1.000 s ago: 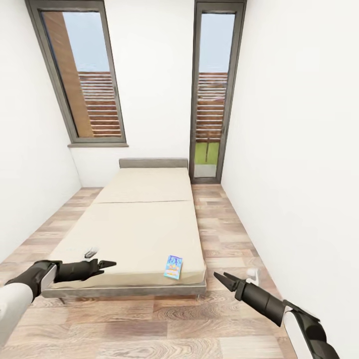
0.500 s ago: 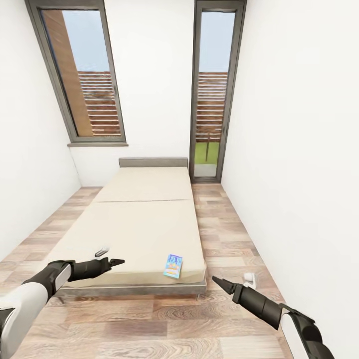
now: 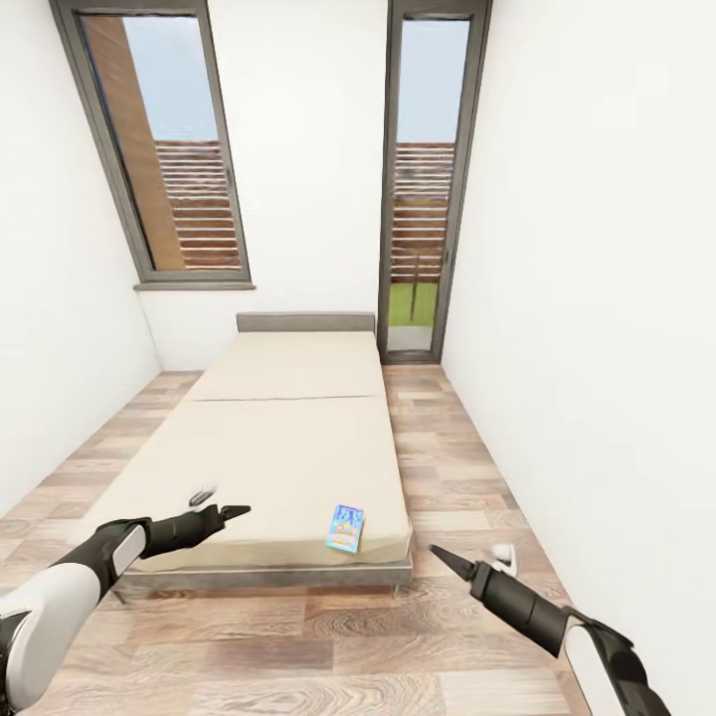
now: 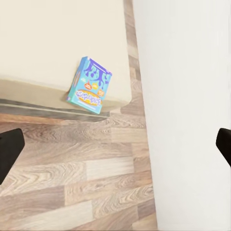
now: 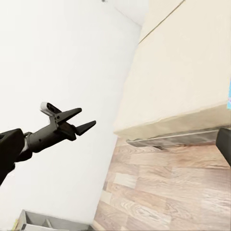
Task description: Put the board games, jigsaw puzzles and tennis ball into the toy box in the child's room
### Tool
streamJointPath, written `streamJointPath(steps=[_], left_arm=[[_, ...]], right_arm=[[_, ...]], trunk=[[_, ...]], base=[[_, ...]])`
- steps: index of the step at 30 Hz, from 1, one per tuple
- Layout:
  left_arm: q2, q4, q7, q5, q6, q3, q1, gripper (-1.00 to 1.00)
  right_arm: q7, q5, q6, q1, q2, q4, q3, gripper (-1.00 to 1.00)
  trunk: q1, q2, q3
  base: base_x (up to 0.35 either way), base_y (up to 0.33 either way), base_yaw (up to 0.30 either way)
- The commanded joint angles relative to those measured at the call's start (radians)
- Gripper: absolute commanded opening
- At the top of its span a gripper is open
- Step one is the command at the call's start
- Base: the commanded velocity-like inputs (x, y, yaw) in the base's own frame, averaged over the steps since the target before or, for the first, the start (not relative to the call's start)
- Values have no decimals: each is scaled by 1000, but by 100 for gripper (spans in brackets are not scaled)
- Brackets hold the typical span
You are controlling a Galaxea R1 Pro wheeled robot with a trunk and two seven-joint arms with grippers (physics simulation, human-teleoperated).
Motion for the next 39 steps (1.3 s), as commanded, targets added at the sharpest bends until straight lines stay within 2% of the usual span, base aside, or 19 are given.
streamJointPath(steps=[1, 6, 13, 22, 27, 36, 39], left_arm=[[-2, 0, -1, 10, 9, 5, -1, 100], [-8, -1, -4, 10, 9, 35, -1, 100], [-15, 0, -6, 9, 7, 81, -1, 100], [-72, 3, 0, 8, -1, 99, 0, 100], [-89, 4, 5, 7, -4, 101, 1, 100], [-82, 4, -16, 8, 5, 103, 1, 100], [-77, 4, -35, 8, 8, 104, 1, 100]], right_arm=[[1, -20, 10, -1, -2, 12, -7, 100], [1, -62, 18, -1, -8, 52, -30, 100], [1, -80, 21, -2, -10, 69, -43, 100], [1, -84, 22, -2, -11, 76, -46, 100], [1, -84, 22, -2, -11, 78, -46, 100], [-1, -83, 21, -2, -10, 79, -47, 100], [-3, -83, 21, -2, -9, 79, -47, 100]], trunk=[[4, -8, -4], [23, -43, -20], [50, -92, -42], [85, -155, -70], [104, -190, -86], [138, -253, -114], [138, -253, -114]], base=[[0, 0, 0], [0, 0, 0], [0, 0, 0], [0, 0, 0], [0, 0, 0], [0, 0, 0], [0, 0, 0]])
